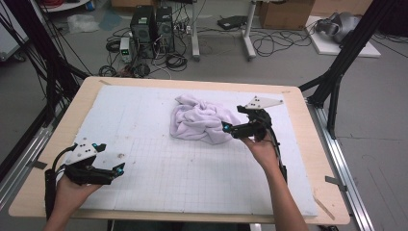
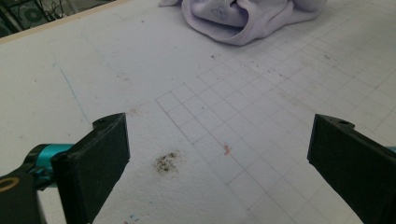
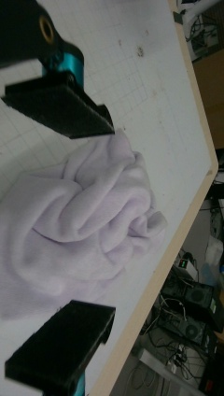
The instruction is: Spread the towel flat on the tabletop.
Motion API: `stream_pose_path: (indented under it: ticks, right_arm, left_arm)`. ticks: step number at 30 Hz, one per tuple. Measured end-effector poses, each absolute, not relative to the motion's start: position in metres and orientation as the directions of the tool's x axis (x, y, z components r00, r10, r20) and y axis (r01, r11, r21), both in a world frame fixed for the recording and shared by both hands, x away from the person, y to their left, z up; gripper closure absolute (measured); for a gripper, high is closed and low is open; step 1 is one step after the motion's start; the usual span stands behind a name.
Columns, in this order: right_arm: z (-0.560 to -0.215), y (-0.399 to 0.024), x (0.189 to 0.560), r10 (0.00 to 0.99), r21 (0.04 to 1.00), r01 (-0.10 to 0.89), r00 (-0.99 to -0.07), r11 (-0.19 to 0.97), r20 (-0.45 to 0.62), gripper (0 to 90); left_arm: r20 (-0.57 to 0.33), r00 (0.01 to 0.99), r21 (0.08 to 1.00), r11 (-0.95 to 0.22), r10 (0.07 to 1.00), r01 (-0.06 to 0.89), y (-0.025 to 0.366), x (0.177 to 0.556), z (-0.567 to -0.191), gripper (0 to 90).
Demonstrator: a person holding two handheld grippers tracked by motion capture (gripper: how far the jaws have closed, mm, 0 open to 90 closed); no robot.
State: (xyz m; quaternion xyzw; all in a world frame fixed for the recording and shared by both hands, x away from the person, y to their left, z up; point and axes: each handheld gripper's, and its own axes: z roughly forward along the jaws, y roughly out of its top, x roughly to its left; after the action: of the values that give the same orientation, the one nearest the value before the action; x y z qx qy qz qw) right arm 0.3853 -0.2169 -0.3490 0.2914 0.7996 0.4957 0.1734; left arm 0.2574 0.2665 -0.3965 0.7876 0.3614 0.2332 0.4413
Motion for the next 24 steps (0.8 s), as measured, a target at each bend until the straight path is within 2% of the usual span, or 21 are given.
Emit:
stream_pose_path:
  ticks: [4, 8, 15, 24]
  right_arm:
    - [-0.35, -0.203, 0.398, 0.621, 0.883, 0.293, -0.784, 0.365, 0.004, 18.2]
    - [-0.363, -0.189, 0.409, 0.602, 0.861, 0.309, -0.799, 0.404, 0.004, 24.7]
    - [-0.379, -0.172, 0.419, 0.578, 0.839, 0.327, -0.816, 0.435, 0.019, 30.9]
    - [-0.408, -0.151, 0.436, 0.568, 0.767, 0.375, -0.823, 0.521, 0.017, 42.4]
  left_arm:
    - [0.046, 0.631, 0.865, -0.347, 0.774, 0.362, 0.266, 0.259, -0.396, 6.1]
    - [0.045, 0.632, 0.866, -0.346, 0.774, 0.362, 0.266, 0.26, -0.397, 6.1]
    - [0.044, 0.625, 0.868, -0.34, 0.779, 0.363, 0.269, 0.259, -0.397, 6.1]
    - [0.042, 0.625, 0.867, -0.34, 0.78, 0.366, 0.27, 0.26, -0.398, 6.1]
